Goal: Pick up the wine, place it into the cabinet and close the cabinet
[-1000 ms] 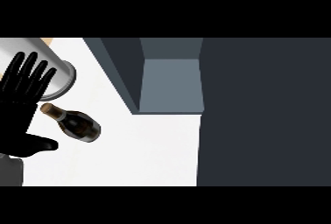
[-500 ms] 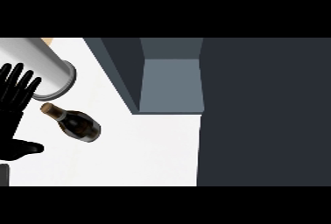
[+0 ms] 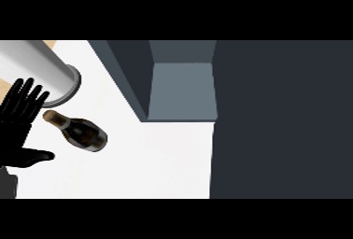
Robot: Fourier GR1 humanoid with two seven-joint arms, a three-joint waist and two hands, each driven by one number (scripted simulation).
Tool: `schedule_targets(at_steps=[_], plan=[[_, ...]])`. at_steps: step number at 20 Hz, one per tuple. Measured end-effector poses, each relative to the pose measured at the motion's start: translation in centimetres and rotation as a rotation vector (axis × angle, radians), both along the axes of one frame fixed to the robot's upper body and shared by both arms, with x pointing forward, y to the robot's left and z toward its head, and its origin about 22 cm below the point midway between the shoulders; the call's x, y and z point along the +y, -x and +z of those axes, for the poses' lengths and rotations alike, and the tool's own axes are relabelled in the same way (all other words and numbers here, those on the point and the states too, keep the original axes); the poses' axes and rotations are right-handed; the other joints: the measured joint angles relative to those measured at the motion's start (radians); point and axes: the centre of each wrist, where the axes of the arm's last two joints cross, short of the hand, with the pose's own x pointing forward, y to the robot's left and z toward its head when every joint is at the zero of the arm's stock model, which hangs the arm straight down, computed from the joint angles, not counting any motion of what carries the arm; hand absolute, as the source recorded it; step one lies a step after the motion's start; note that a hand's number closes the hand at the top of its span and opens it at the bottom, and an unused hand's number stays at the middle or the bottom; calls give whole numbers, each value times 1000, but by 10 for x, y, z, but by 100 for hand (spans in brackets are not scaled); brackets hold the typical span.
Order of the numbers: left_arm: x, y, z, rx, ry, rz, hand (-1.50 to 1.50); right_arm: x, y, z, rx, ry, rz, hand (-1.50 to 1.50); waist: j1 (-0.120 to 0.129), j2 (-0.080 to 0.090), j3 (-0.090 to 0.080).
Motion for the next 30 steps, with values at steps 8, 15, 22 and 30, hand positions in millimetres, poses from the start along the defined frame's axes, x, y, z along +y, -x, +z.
schedule_targets(at_steps=[8,15,22,30], plan=[[17,-3,-35,34,-14,20,-150,0,2,0,-4,6,3,-150,-1,0,0],[32,-5,-62,62,-30,11,-150,9,-3,3,-11,3,13,-150,-1,1,0],[31,-8,-86,78,-33,2,-150,-1,0,1,-2,22,6,-150,-2,0,0],[26,-5,-126,121,-27,-3,-150,5,-1,2,-7,-1,13,-150,-7,2,-1]])
